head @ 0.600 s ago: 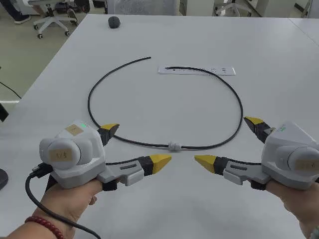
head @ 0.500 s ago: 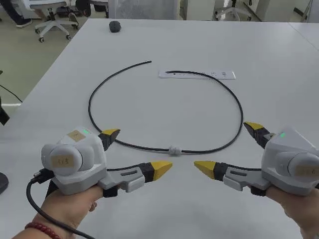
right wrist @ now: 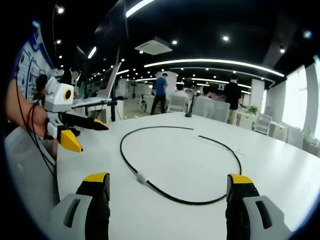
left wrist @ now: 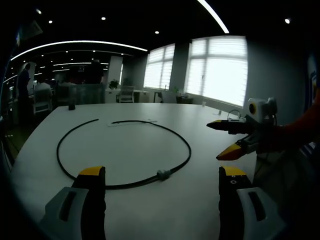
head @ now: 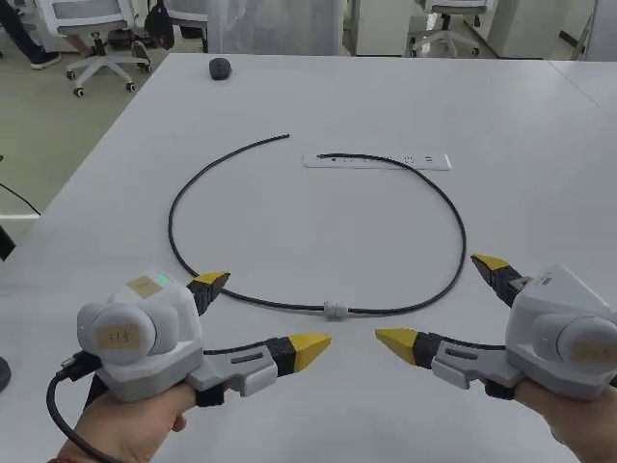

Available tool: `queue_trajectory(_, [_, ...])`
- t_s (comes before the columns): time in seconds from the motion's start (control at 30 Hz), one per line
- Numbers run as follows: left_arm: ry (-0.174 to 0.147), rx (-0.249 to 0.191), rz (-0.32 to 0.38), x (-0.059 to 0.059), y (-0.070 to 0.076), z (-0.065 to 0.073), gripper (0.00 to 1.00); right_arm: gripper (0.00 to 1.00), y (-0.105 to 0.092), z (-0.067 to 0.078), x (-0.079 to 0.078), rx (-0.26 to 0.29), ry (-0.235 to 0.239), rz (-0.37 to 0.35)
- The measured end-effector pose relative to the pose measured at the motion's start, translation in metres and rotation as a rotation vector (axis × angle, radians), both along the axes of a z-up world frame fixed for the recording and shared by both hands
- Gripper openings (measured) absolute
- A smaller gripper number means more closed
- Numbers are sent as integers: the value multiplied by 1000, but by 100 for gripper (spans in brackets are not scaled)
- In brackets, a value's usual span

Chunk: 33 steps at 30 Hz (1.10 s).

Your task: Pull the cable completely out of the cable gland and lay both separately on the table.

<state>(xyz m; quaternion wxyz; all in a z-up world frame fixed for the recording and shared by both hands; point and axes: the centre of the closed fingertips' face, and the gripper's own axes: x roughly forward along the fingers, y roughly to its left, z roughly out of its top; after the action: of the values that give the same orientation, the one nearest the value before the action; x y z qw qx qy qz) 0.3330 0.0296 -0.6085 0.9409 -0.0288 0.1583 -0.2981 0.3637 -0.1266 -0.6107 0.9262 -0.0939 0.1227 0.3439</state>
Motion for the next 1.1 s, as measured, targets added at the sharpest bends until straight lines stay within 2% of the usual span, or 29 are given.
queue_trajectory(0.4, [3, 5, 8, 2, 2, -2, 94, 98, 0, -5, -1, -5, 21, 3])
queue_trajectory(1.1, [8, 12, 3, 1, 2, -5, 93, 96, -1, -8, -1, -9, 26, 2])
